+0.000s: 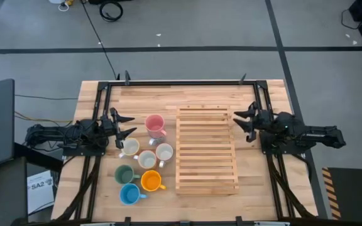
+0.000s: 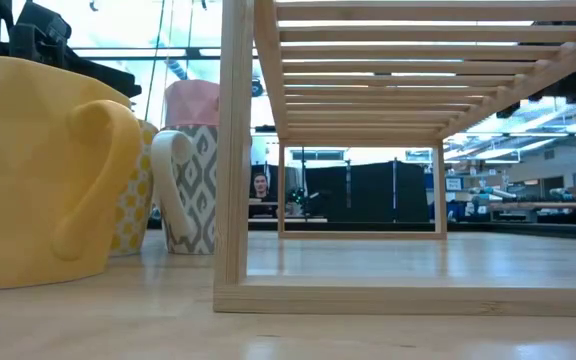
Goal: Place coffee mugs
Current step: Put the pink mug on the shelf
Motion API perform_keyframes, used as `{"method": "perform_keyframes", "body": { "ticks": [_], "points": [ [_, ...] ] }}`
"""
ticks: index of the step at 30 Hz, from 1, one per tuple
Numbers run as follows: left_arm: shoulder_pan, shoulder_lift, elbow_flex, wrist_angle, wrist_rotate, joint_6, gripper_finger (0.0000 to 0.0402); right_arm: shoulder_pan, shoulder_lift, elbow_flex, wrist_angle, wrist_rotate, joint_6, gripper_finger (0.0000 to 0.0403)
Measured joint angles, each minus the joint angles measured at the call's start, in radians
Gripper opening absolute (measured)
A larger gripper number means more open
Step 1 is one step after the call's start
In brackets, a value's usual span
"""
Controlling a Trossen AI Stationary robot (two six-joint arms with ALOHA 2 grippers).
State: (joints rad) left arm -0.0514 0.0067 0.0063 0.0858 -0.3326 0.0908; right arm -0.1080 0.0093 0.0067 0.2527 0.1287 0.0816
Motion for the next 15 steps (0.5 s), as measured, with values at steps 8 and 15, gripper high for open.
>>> {"method": "perform_keyframes", "body": {
  "ticks": [8, 15],
  "points": [
    [0.000, 0.000, 0.000, 0.000, 0.000, 0.000, 0.0224, 0.000, 0.021, 0.030, 0.258, 0.000, -0.027, 0.0162],
    [0.000, 0.000, 0.000, 0.000, 0.000, 0.000, 0.0224, 0.004, 0.239, 0.217, 0.255, -0.027, -0.037, 0.0162]
  ]
}}
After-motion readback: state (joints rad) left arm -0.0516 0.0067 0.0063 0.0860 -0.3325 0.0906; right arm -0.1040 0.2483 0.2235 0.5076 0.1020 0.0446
